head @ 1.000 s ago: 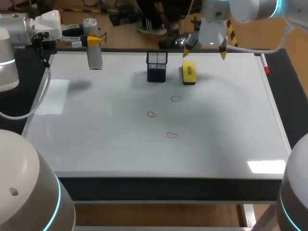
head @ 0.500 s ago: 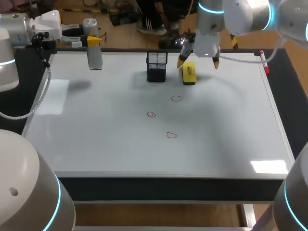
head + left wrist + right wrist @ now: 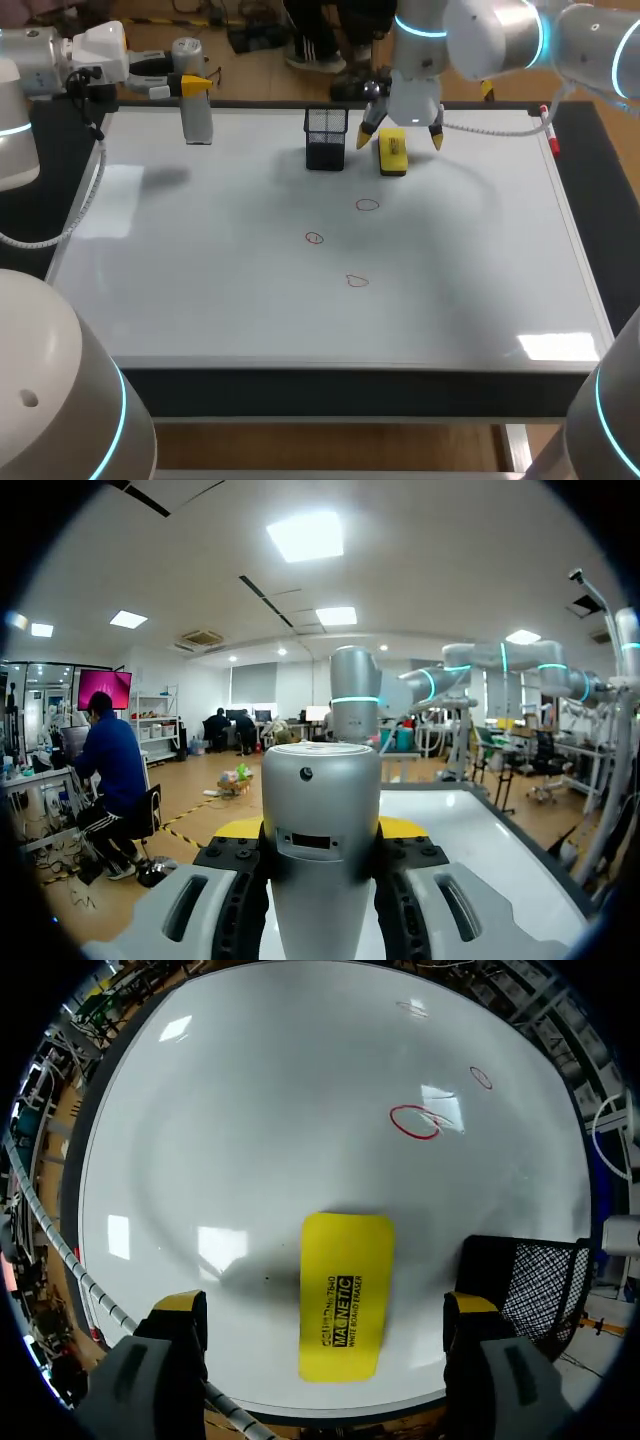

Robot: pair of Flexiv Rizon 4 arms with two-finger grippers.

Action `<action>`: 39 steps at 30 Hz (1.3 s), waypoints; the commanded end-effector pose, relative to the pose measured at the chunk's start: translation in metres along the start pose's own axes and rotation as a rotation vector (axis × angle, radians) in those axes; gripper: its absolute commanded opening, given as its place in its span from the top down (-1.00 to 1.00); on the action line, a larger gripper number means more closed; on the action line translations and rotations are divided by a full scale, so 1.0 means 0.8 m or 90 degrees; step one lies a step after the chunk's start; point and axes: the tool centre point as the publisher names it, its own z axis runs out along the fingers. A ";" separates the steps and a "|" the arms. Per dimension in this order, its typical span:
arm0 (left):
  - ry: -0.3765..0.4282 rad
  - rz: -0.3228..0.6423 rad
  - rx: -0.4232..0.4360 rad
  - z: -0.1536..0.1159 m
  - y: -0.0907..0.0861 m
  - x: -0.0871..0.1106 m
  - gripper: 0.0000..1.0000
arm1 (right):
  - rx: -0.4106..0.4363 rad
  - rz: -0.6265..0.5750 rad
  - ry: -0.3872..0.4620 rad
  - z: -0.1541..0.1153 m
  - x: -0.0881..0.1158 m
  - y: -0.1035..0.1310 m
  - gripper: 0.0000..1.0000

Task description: Pick up the inspection probe, press it on each red-marked spot on the whiteboard one by one, put down the probe, pick up the eraser, and wipe off all the red marks.

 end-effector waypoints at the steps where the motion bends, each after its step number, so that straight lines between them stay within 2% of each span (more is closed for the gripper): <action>1: -0.001 0.001 0.001 0.000 -0.001 0.001 1.00 | -0.002 0.000 0.003 0.002 0.000 -0.004 -1.00; 11: -0.001 0.001 0.001 0.000 -0.001 0.001 1.00 | 0.003 0.001 0.007 0.003 -0.003 -0.006 -1.00; 12: -0.001 0.001 0.001 0.000 -0.001 0.001 1.00 | 0.003 0.002 0.007 0.003 -0.003 -0.006 -0.63; 13: -0.001 0.001 0.001 0.000 -0.001 0.001 1.00 | 0.003 0.002 0.006 0.003 -0.003 -0.006 0.04; 14: -0.001 0.001 0.001 0.000 -0.001 0.001 1.00 | 0.002 0.002 0.006 0.004 -0.003 -0.006 0.30; 15: -0.001 0.001 0.001 0.000 -0.001 0.001 1.00 | 0.002 0.002 0.006 0.004 -0.003 -0.005 0.74; 16: -0.001 0.001 0.001 0.000 -0.001 0.001 1.00 | 0.002 0.002 0.006 0.003 -0.003 -0.004 1.00; 28: -0.001 0.001 0.001 0.000 -0.001 0.001 1.00 | 0.026 0.033 -0.005 -0.018 0.015 -0.003 1.00; 32: -0.001 0.001 0.001 0.000 -0.001 0.001 1.00 | 0.040 0.076 -0.001 -0.034 0.040 -0.003 1.00; 39: -0.001 0.001 0.001 0.000 -0.001 0.001 1.00 | 0.059 0.175 0.023 -0.055 0.109 0.004 1.00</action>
